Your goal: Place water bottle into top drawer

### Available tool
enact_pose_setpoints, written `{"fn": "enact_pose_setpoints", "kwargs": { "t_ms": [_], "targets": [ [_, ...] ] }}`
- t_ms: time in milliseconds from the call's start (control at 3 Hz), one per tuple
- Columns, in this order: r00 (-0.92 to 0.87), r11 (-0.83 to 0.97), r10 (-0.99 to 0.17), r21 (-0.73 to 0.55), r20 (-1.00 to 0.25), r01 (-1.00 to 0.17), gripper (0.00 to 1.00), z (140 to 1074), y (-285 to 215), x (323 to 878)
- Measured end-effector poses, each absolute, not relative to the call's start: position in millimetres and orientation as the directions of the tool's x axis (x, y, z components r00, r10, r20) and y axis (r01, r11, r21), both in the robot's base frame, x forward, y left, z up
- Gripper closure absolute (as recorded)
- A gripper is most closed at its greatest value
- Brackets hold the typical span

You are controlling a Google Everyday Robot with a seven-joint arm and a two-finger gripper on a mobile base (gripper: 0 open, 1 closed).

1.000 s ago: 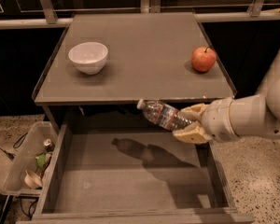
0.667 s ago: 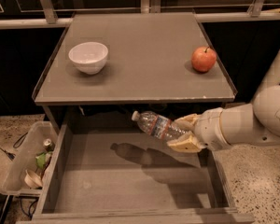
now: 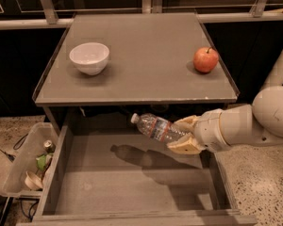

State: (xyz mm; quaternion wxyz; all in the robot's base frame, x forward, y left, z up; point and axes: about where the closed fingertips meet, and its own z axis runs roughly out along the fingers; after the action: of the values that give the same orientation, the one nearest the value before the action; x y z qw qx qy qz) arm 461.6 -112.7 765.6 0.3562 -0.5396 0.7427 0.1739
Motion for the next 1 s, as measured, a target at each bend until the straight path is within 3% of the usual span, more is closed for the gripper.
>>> {"fn": "enact_pose_setpoints", "kwargs": {
  "t_ms": [1000],
  "targets": [
    [-0.252,0.307,-0.668,0.049,-0.7,-0.951,1.0,670,-65,458]
  ]
}}
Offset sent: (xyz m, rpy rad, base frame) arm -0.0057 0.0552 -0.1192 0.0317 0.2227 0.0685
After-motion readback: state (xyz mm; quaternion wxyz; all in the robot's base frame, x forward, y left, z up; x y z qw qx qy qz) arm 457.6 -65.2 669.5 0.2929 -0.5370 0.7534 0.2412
